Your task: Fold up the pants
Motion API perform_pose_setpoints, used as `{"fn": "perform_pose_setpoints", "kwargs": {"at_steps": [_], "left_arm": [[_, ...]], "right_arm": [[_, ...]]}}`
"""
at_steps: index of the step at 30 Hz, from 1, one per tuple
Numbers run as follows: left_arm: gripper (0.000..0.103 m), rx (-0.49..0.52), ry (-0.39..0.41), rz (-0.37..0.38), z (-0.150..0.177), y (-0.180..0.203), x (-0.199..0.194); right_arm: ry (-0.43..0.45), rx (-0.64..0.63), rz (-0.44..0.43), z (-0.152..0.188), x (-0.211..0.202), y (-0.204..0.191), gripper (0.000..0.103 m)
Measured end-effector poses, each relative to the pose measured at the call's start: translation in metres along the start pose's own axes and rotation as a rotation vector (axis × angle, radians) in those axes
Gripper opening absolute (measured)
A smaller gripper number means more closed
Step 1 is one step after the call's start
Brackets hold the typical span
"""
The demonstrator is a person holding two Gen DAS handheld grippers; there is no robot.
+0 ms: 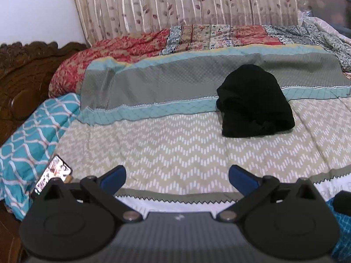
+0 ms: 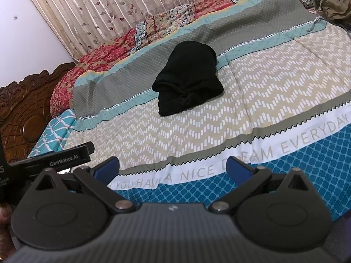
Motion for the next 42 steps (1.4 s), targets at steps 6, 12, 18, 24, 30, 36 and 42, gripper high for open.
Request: {"fn": "perform_pose_setpoints", "kwargs": {"at_steps": [6,12,18,24,30,36,42], "left_arm": [[0.103,0.013,-0.023,-0.018,0.003,0.002,0.005],[0.103,0.025,-0.029,-0.027,0.004,0.003,0.007],[0.103,0.042,-0.041,-0.034,0.006,0.007,0.009],[0.103,0.058,-0.042,-0.033,0.007,0.011,0.008],[0.103,0.068,-0.042,-0.034,0.007,0.013,0.008],[0.103,0.072,-0.049,-0.025,0.007,0.013,0.01],[0.103,0.071,-0.056,-0.023,0.007,0.014,0.011]], "right_arm": [[-0.006,0.006,-0.002,-0.001,0.0,0.003,0.103],[-0.013,0.013,-0.001,0.0,0.001,0.006,0.103],[-0.014,0.026,-0.004,0.0,0.001,0.01,0.103],[-0.017,0.033,-0.006,-0.001,0.0,0.012,0.103],[-0.017,0.041,-0.008,-0.002,0.001,0.015,0.103],[-0.017,0.049,-0.007,-0.002,0.0,0.017,0.103],[-0.018,0.056,-0.008,-0.002,0.0,0.019,0.103]]}}
Point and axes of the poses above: each gripper's, at about its wrist camera, not at the fingertips, and x roughly the way its jaws point, y to its right, z to its underside, the point moved 4 cm from there along x, roughly the way its jaws point, and after that the axes turned 6 degrees about x, right-handed, at the moved point
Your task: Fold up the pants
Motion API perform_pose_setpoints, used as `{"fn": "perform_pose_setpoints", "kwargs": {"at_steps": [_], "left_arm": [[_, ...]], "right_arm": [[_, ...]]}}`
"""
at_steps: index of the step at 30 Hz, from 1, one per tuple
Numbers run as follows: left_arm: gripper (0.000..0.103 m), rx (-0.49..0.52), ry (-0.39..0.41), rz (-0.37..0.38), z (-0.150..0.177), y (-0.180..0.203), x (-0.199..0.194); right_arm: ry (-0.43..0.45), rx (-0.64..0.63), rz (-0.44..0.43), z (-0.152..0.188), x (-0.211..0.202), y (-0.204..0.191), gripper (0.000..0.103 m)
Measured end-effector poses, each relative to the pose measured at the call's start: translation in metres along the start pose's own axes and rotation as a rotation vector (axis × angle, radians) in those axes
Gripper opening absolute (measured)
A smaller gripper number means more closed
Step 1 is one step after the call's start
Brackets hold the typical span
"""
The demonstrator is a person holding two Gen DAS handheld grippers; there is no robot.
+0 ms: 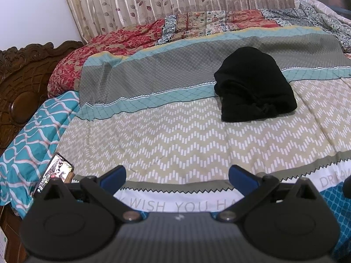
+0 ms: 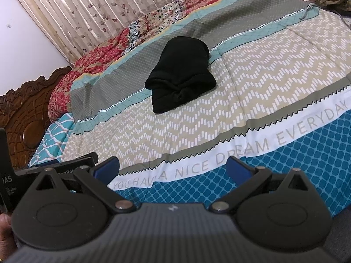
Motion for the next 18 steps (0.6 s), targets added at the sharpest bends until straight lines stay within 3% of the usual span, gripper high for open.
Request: {"fn": "perform_pose_setpoints", "kwargs": {"at_steps": [18], "left_arm": [[0.103,-0.002,-0.009,0.077,0.0014,0.007,-0.0011]], "right_arm": [[0.003,-0.002,0.002,-0.0009,-0.0003,0.0006,0.103]]}}
Point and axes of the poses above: each gripper's, at about its wrist camera, not at the fingertips, and x roughly the way its jaws point, y to its right, z to its underside, the point moved 4 cm from there along x, roughly the way its jaws point, and after that the axes turned 6 degrees about x, right-handed, at the moved point
